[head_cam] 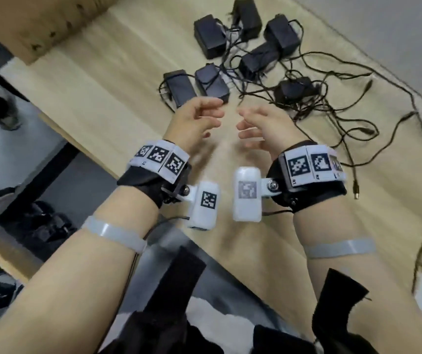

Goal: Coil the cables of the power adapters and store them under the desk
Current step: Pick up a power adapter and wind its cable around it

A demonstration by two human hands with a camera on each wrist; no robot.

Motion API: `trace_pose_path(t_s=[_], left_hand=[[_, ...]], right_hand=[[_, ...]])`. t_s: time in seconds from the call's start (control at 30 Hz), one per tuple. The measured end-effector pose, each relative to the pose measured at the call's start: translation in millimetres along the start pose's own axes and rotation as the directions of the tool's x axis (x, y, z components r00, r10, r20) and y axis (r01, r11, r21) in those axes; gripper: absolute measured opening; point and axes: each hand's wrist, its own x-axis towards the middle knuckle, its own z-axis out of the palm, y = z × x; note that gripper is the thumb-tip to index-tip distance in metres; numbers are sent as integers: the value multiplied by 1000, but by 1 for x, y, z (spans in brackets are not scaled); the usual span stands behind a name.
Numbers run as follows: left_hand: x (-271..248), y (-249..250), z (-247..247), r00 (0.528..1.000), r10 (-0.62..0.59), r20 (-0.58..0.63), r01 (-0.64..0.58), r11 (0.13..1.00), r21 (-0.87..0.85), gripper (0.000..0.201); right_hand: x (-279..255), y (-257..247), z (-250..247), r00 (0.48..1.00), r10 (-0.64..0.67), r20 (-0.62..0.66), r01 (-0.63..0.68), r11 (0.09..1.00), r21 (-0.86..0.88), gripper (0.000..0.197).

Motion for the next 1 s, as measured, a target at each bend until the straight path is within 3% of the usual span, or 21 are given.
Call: trace_pose_path(t_s=[0.1, 0.17, 0.2, 0.27, 0.33, 0.4, 0.6, 0.63, 0.7, 0.8, 0.87, 0.93, 1.0], left_hand=[[22, 8, 24, 994, 104, 27, -106, 985, 137, 36], [38, 10, 25, 981, 190, -48, -157, 908, 389, 52], [46, 10, 21, 964, 228, -136, -123, 838, 532, 60], [59, 12, 8, 917, 261, -300, 3, 749, 662, 71], [73, 8, -8, 925, 182, -335, 107, 719, 687, 79], [82, 3, -22, 960, 77, -270, 158, 648, 745, 86], [77, 8, -23, 988, -29, -153, 148, 478, 866, 89], [74, 10, -18, 991, -64, -121, 136, 490, 861, 89], [68, 14, -7, 988, -151, -12, 106, 635, 765, 82], [53, 20, 11, 950, -247, 191, 113, 843, 527, 49], [40, 27, 27, 928, -192, 318, 29, 891, 452, 31], [32, 32, 39, 902, -145, 407, -27, 921, 388, 26], [28, 37, 46, 863, -146, 483, -8, 953, 303, 43]], right_hand=[[11, 11, -36, 988, -34, -150, 26, 998, -57, 17], [17, 21, -49, 970, -71, -232, 39, 989, -141, 8], [20, 26, -53, 963, -84, -257, 37, 983, -182, 7], [24, 37, -58, 961, -65, -269, -11, 962, -274, 25], [26, 44, -58, 961, -29, -275, -64, 944, -324, 35], [28, 49, -56, 954, -22, -299, -81, 941, -328, 37], [32, 53, -37, 946, -23, -323, -96, 932, -349, 34], [30, 52, -32, 950, -28, -312, -81, 940, -333, 33], [24, 49, -24, 958, -38, -284, -36, 968, -249, 27], [10, 40, -15, 977, -6, -214, 1, 1000, -23, 7], [-2, 30, -17, 989, 10, -147, 5, 995, 101, 14], [-15, 20, -23, 993, -1, -118, 22, 984, 175, 21], [-27, 10, -32, 986, -24, -163, 57, 979, 198, 29]])
